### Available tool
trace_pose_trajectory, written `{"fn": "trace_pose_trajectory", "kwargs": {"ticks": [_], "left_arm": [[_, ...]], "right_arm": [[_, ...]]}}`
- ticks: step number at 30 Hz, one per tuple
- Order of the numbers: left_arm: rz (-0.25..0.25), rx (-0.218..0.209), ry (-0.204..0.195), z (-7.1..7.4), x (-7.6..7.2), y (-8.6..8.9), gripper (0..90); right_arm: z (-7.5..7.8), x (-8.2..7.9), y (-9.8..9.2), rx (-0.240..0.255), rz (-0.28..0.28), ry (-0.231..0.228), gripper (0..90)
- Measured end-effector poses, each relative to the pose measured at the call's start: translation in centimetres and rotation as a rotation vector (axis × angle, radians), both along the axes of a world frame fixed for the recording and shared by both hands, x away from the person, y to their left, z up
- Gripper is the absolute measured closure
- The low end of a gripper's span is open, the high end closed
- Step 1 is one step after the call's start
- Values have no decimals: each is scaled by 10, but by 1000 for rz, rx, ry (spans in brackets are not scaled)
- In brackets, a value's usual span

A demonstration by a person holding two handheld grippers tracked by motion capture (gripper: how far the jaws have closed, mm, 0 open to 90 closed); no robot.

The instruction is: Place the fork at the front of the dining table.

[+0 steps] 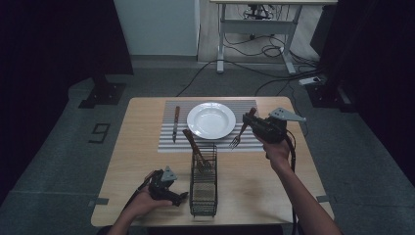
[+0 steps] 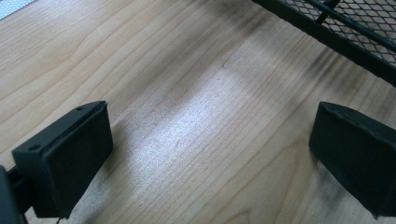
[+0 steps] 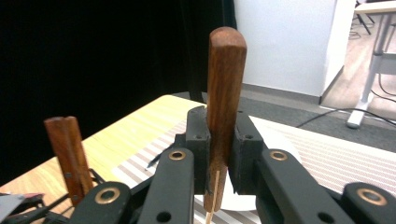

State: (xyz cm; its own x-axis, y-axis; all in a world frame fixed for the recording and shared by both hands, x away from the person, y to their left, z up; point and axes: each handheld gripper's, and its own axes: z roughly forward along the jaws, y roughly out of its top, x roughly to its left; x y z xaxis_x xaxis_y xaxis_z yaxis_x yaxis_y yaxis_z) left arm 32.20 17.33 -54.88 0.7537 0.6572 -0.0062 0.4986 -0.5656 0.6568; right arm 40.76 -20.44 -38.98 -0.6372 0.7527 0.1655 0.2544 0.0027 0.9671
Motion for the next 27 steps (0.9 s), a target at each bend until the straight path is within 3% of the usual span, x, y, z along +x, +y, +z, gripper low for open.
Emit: {"fn": "trace_pose_trajectory", "kwargs": {"ticks": [27], "left_arm": [[2, 0, 0, 0, 0, 0, 0]], "right_arm": [[-31, 27, -26, -102, -153, 69, 805]]}}
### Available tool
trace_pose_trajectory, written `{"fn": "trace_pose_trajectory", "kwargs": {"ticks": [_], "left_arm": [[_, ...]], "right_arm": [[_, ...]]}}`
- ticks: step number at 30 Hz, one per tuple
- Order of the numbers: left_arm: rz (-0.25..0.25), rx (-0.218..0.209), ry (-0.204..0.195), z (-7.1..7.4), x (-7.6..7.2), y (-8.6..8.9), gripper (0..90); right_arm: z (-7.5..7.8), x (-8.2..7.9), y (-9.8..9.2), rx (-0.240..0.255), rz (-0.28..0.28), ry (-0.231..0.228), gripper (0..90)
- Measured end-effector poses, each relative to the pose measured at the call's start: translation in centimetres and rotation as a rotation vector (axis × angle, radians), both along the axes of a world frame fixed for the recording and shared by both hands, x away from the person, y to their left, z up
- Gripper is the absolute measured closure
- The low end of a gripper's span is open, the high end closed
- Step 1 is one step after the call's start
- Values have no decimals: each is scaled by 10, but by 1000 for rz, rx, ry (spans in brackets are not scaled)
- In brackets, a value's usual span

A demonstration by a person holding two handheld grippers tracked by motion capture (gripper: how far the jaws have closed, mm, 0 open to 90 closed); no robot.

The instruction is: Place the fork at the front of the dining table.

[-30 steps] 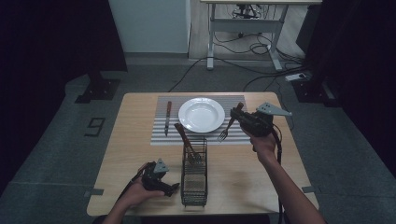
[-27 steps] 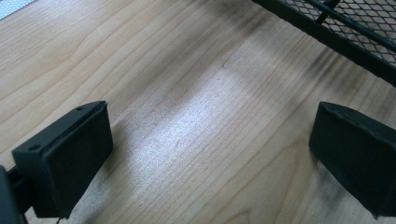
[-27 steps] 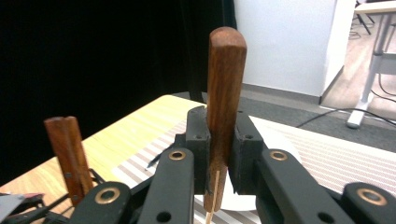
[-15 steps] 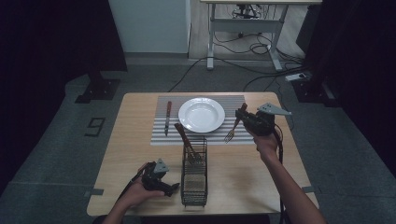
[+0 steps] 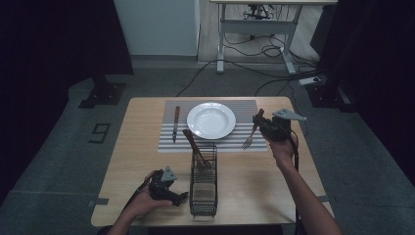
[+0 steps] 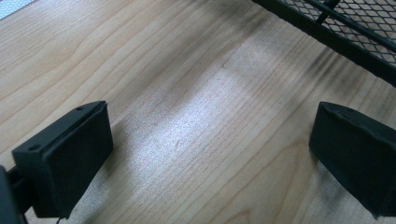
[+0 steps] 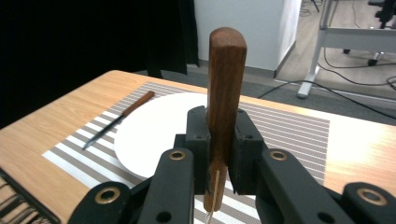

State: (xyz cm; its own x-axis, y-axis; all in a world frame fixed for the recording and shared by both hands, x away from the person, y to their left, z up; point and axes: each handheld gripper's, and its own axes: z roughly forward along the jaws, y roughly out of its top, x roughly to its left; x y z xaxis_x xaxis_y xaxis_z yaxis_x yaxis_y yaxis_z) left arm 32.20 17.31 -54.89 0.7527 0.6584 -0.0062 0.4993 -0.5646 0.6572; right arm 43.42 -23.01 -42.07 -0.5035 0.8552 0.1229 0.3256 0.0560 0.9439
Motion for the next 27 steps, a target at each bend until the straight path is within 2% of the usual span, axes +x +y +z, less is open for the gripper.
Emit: {"fn": "trace_pose_trajectory", "kwargs": {"ticks": [10, 13, 26, 27], "left_arm": [[0, 1, 0, 0, 0, 0, 0], [0, 1, -1, 0, 0, 0, 0], [0, 1, 0, 0, 0, -1, 0], [-1, 1, 0, 0, 0, -1, 0]], "right_arm": [[-10, 8, -10, -33, -49, 22, 805], [-13, 11, -11, -63, -71, 22, 805], [-23, 17, -6, -95, -71, 38, 805], [-29, 19, -4, -106, -74, 46, 804]]}}
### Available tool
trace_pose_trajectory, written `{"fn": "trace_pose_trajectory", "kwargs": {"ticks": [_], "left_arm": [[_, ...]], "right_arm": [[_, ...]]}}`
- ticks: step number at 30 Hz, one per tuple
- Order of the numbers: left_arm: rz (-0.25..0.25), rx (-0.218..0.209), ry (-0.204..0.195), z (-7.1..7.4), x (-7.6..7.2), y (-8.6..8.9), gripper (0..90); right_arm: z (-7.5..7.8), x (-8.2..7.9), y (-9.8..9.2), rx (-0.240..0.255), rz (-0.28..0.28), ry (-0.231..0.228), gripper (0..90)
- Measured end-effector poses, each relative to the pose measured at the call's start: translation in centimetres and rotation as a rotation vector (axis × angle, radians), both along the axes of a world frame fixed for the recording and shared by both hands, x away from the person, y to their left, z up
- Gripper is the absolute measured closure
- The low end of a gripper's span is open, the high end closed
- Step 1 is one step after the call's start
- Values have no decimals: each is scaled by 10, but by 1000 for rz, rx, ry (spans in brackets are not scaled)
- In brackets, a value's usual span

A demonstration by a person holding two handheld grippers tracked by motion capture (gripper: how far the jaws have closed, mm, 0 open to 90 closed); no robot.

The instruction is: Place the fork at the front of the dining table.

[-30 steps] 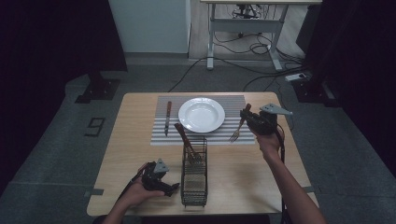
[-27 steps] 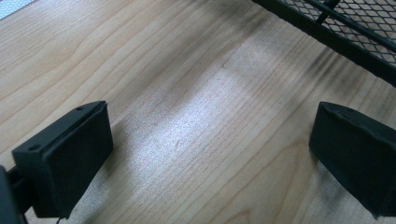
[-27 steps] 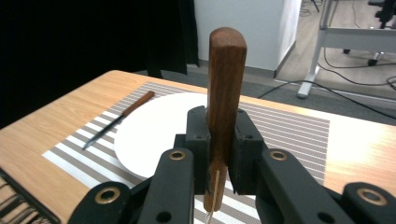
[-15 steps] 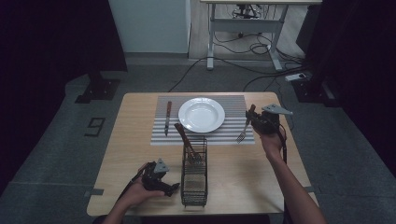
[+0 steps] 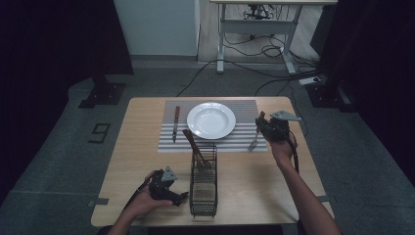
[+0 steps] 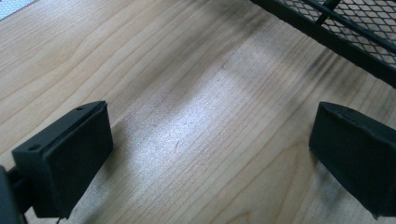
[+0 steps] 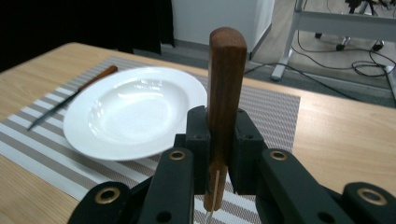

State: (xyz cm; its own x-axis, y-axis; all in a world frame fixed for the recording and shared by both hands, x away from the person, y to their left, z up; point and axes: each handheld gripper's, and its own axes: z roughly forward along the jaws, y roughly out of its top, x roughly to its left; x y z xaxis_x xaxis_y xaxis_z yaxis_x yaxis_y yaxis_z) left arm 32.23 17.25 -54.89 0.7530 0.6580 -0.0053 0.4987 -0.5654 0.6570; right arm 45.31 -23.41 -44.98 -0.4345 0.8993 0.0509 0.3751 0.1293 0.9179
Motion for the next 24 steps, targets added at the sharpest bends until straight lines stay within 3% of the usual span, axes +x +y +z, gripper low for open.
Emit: {"fn": "trace_pose_trajectory", "kwargs": {"ticks": [2, 14, 20, 24], "left_arm": [[0, 0, 0, 0, 0, 0, 0], [-1, 0, 0, 0, 0, 0, 0], [-2, -1, 0, 0, 0, 0, 0], [-1, -1, 0, 0, 0, -1, 0]], "right_arm": [[-4, 0, 0, 11, -5, -20, 804], [-6, 2, 3, 24, -4, -29, 799], [-13, 8, 8, 5, 12, 11, 791], [-15, 11, 10, 6, 7, 14, 792]]}}
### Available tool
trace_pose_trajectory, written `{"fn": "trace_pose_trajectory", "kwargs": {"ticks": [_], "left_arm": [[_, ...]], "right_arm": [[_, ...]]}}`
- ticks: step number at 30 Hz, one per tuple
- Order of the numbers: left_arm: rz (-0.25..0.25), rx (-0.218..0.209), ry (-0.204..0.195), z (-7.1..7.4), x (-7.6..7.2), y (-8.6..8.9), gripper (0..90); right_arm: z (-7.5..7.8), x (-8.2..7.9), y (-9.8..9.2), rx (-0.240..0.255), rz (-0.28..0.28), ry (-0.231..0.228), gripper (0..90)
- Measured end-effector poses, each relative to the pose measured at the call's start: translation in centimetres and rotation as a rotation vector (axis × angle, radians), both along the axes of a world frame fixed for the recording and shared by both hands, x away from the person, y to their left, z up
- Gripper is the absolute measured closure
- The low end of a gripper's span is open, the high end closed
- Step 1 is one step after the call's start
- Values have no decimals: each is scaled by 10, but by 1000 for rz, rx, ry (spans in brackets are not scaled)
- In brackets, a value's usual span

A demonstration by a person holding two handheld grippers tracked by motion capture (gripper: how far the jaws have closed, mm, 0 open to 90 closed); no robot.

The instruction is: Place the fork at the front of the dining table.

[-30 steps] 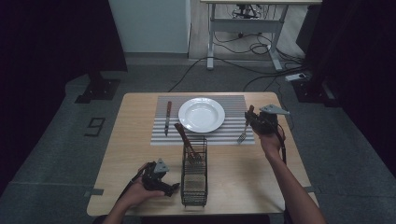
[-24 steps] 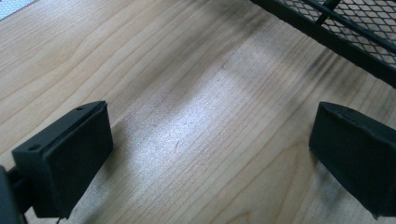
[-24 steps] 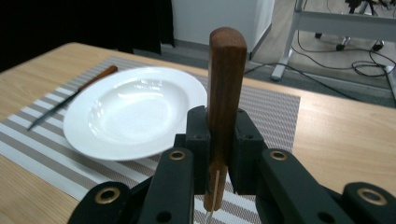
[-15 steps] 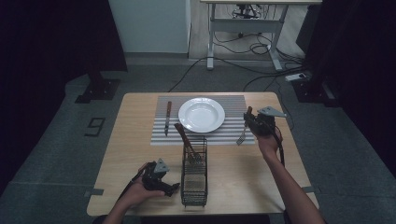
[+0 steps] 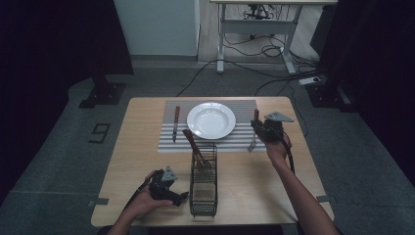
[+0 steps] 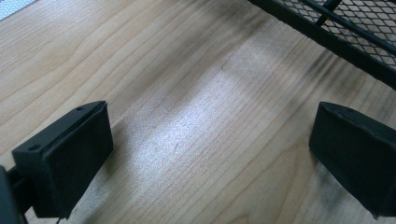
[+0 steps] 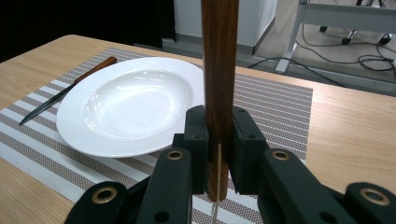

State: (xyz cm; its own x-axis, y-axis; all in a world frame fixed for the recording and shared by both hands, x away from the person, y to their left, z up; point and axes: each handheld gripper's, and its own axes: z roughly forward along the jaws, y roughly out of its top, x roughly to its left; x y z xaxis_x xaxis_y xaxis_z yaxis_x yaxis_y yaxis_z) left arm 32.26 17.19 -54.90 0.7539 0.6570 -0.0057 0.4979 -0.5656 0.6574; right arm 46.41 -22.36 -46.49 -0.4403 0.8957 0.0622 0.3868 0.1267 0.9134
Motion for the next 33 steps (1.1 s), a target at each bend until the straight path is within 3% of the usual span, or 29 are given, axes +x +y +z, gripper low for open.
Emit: {"fn": "trace_pose_trajectory", "kwargs": {"ticks": [6, 17, 33], "left_arm": [[0, 0, 0, 0, 0, 0, 0], [1, 0, 0, 0, 0, 0, 0], [0, -1, 0, 0, 0, -1, 0]], "right_arm": [[-1, 2, 1, -1, -5, -1, 792], [-3, 14, 17, -46, -9, -3, 791], [-12, 50, 14, -34, -84, 86, 795]]}}
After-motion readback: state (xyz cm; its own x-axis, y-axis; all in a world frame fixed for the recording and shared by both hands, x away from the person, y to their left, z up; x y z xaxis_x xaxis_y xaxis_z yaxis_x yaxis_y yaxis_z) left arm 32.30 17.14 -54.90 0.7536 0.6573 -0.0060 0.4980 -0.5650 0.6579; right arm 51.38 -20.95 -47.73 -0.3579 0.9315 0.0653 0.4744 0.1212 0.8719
